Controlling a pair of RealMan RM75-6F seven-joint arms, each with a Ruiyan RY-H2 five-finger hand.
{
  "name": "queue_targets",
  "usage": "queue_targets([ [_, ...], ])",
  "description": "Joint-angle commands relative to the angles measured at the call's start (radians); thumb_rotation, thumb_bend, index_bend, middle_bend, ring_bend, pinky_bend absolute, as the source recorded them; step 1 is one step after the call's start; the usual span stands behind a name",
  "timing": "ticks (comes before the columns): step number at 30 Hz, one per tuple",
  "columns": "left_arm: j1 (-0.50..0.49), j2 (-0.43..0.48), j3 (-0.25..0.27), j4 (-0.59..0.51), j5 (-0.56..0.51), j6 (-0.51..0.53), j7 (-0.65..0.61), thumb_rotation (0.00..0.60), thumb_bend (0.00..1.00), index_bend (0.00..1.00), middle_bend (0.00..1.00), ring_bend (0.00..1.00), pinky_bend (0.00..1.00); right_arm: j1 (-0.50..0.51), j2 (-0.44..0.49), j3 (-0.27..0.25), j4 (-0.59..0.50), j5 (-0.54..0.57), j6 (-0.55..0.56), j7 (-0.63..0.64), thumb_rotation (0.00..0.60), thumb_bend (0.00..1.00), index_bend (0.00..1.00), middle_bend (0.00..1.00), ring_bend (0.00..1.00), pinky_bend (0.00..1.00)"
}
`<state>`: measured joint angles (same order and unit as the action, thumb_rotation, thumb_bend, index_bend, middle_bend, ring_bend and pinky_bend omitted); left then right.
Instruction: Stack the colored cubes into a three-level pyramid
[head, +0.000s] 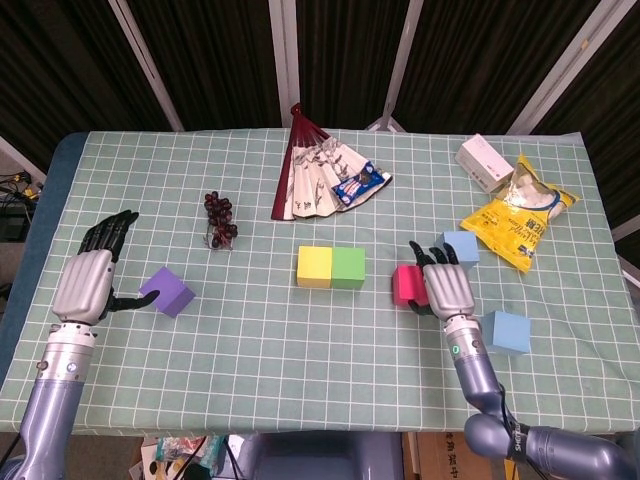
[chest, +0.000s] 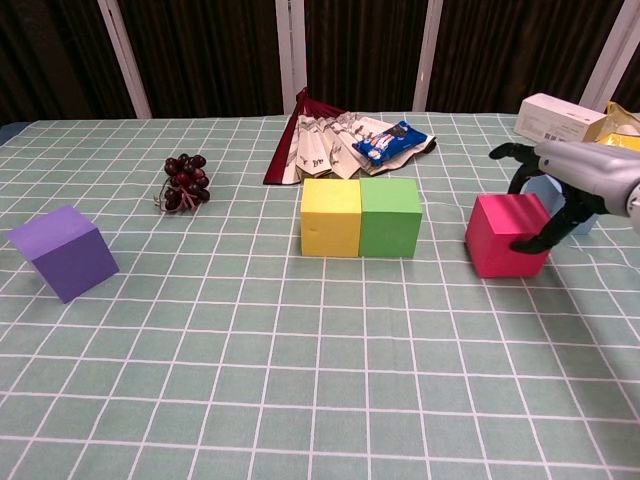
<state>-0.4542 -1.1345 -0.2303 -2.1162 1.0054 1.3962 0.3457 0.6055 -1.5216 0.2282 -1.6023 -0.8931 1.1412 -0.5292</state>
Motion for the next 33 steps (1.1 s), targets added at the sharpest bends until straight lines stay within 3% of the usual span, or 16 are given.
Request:
queue_targets([
  [1,0.000,0.000,-0.001,0.000,0.000,0.000,0.000,0.600,0.15,0.00,0.03,0.00,0.00,0.011,-0.001,0.008,0.001,0.002,-0.003,-0.007,0.600,0.25,0.00,0.38,0.15,0.00],
  [33,-0.008,0.000,-0.009,0.021,-0.041,-0.041,-0.008,0.600,0.15,0.00,0.03,0.00,0.00,0.129,-0.101,0.060,0.068,0.131,0.017,-0.138,0.600,0.25,0.00,0.38,0.15,0.00],
])
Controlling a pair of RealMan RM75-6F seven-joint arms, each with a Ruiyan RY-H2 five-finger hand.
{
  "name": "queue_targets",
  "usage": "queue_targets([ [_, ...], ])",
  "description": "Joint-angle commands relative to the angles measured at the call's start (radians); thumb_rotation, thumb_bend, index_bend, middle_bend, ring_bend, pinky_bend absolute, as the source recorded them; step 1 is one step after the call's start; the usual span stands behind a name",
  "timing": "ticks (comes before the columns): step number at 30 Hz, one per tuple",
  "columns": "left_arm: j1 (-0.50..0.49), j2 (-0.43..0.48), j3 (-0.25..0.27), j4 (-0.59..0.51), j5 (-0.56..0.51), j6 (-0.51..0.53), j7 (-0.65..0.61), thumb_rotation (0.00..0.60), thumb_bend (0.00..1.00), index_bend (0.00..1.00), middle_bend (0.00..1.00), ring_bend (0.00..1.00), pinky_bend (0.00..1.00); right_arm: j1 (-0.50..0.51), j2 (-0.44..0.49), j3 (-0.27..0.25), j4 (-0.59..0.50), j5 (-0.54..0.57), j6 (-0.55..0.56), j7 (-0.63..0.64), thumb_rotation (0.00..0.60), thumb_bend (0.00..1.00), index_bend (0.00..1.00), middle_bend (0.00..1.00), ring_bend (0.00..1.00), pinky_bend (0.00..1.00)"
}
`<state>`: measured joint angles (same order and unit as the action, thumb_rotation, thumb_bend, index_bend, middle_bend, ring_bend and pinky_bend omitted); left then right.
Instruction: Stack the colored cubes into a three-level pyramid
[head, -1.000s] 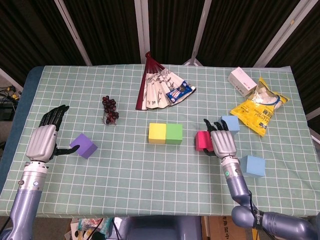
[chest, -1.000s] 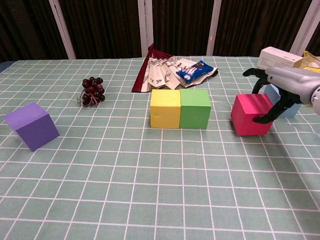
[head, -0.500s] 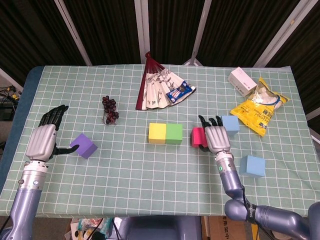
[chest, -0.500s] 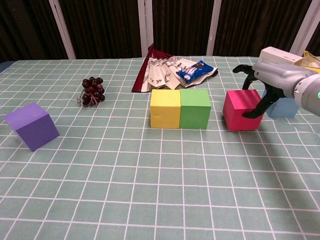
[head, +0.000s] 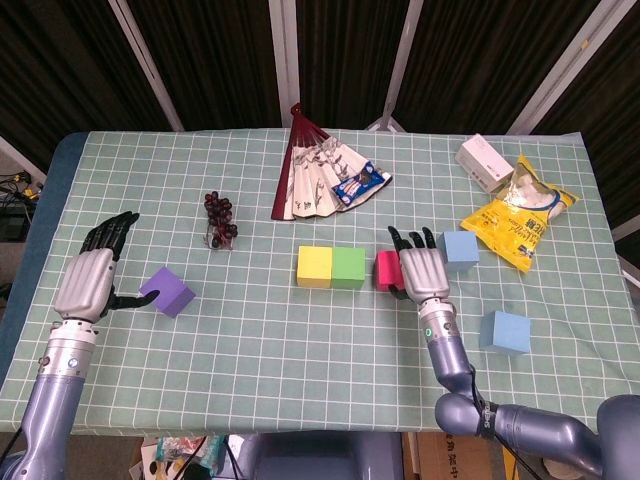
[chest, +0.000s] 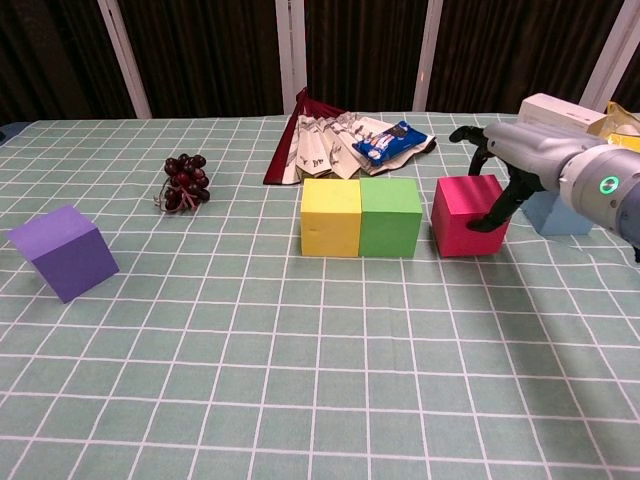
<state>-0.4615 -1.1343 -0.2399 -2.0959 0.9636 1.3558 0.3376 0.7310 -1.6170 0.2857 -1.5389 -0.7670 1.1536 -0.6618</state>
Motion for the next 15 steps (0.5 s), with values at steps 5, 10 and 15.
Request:
queue_targets([
  [5,-0.001,0.002,-0.002,0.003,-0.004,-0.004,-0.007,0.600,0.15,0.00,0.03,0.00,0.00,0.019,-0.022,0.010,0.006,0.040,0.018,-0.039,0.600,0.25,0.00,0.38,0.15,0.00],
  [10,0.000,0.005,-0.005,0.003,-0.004,-0.003,-0.010,0.600,0.15,0.00,0.03,0.00,0.00,0.029,-0.028,0.012,0.006,0.053,0.023,-0.052,0.600,0.25,0.00,0.38,0.15,0.00],
  [15,0.000,0.007,-0.004,0.003,-0.006,-0.008,-0.013,0.600,0.15,0.00,0.03,0.00,0.00,0.038,-0.038,0.014,0.011,0.065,0.027,-0.061,0.600,0.25,0.00,0.38,0.15,0.00],
])
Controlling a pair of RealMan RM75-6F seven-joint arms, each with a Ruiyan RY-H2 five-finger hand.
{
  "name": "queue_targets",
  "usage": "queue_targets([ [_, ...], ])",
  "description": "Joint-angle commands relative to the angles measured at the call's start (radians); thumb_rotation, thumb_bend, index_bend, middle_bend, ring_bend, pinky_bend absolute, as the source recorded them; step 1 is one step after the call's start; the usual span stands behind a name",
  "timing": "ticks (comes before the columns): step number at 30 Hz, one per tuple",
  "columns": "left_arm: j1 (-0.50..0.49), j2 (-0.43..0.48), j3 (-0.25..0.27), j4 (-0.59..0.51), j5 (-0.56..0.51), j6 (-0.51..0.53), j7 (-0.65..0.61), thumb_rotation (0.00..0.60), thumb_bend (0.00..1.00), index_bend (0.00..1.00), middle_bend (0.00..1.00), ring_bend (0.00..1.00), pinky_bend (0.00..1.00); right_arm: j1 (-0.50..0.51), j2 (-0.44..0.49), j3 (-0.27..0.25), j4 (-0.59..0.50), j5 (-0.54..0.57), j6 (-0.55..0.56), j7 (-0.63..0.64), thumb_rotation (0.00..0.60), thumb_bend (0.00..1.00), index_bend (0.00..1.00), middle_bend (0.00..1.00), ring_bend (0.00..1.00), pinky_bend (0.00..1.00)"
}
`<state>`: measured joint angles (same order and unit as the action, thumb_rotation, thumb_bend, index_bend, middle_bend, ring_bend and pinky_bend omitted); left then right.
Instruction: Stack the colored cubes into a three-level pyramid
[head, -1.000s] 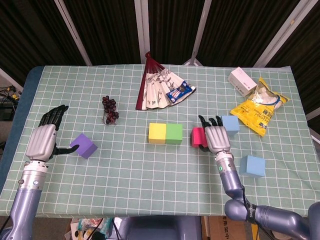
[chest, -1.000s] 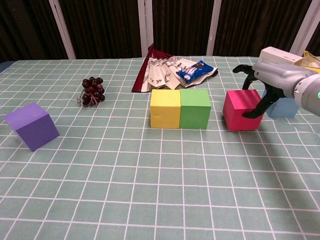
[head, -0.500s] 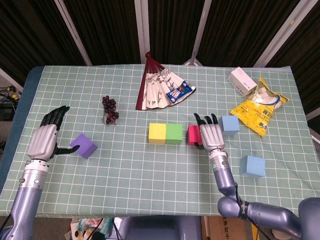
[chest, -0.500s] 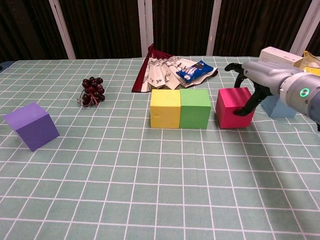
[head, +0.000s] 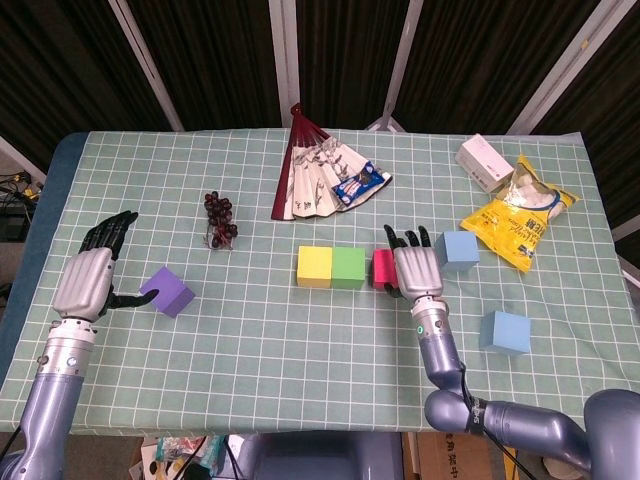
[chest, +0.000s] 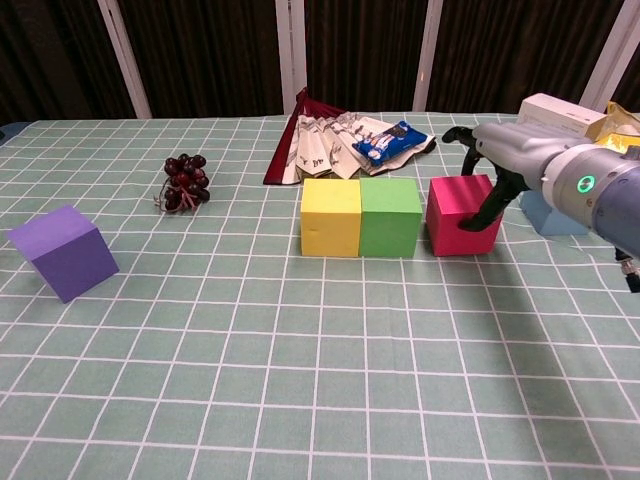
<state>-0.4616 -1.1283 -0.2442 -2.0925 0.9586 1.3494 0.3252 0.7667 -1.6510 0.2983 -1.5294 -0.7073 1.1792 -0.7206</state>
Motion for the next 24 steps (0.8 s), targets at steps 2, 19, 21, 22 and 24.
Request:
queue_targets([
  [2,-0.001,0.002,-0.001,0.002,-0.004,-0.003,-0.002,0.600,0.15,0.00,0.03,0.00,0.00,0.007,-0.011,0.003,0.003,0.013,0.004,-0.008,0.600,0.25,0.00,0.38,0.15,0.00],
  [19,-0.003,0.010,-0.004,0.002,-0.014,-0.015,-0.012,0.600,0.15,0.00,0.03,0.00,0.00,0.037,-0.025,0.013,0.004,0.043,0.021,-0.044,0.600,0.25,0.00,0.38,0.15,0.00],
  [21,-0.003,0.010,-0.004,0.003,-0.013,-0.015,-0.014,0.600,0.15,0.00,0.03,0.00,0.00,0.040,-0.026,0.015,0.003,0.050,0.021,-0.048,0.600,0.25,0.00,0.38,0.15,0.00],
  [22,-0.003,0.010,-0.003,0.003,-0.013,-0.016,-0.014,0.600,0.15,0.00,0.03,0.00,0.00,0.042,-0.027,0.015,0.003,0.053,0.022,-0.050,0.600,0.25,0.00,0.38,0.15,0.00],
  [24,-0.003,0.010,-0.002,0.002,-0.014,-0.017,-0.015,0.600,0.15,0.00,0.03,0.00,0.00,0.044,-0.028,0.014,0.004,0.056,0.023,-0.054,0.600,0.25,0.00,0.38,0.15,0.00],
])
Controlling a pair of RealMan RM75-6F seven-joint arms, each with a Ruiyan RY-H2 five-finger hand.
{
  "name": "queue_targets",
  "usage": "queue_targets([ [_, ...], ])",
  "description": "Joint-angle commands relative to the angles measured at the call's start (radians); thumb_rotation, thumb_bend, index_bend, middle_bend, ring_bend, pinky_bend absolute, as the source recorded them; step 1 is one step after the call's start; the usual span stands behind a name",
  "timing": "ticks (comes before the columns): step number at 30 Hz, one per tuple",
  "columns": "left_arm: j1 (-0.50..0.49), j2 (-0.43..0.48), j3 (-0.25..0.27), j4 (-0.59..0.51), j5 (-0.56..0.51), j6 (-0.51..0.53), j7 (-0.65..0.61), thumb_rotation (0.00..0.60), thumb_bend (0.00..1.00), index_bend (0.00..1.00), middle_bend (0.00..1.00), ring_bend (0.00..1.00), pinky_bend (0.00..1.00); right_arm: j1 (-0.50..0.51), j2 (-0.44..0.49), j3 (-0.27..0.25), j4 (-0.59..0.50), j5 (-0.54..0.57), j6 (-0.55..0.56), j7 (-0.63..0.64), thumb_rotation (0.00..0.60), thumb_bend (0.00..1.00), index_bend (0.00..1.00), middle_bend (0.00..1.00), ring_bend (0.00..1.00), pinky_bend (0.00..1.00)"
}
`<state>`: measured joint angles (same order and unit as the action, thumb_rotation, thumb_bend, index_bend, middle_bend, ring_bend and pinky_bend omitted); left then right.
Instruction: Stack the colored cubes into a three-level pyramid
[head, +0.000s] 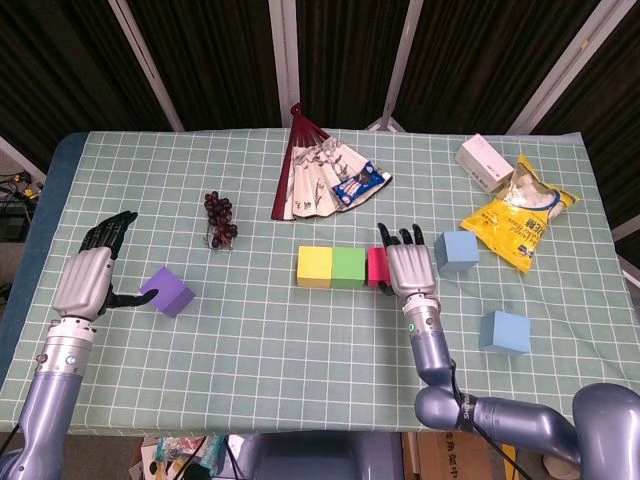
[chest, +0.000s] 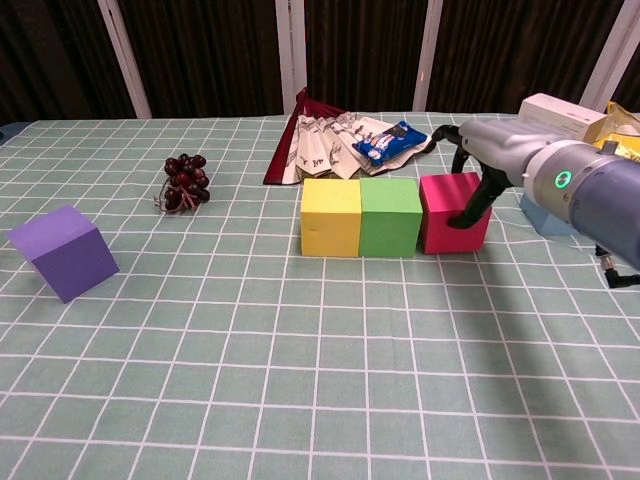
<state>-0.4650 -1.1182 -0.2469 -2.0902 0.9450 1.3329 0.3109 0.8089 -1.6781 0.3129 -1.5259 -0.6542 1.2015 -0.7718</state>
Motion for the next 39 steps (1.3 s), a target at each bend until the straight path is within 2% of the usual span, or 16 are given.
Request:
queue_targets([
  [1,0.000,0.001,0.000,0.000,0.000,-0.001,-0.001,0.600,0.15,0.00,0.03,0.00,0.00,0.003,-0.002,-0.002,0.000,0.005,0.002,-0.006,0.600,0.25,0.00,0.38,0.15,0.00],
  [39,-0.006,0.002,0.005,0.005,-0.009,-0.012,-0.004,0.600,0.15,0.00,0.03,0.00,0.00,0.021,-0.030,-0.007,0.025,0.020,0.012,-0.003,0.600,0.25,0.00,0.38,0.15,0.00],
])
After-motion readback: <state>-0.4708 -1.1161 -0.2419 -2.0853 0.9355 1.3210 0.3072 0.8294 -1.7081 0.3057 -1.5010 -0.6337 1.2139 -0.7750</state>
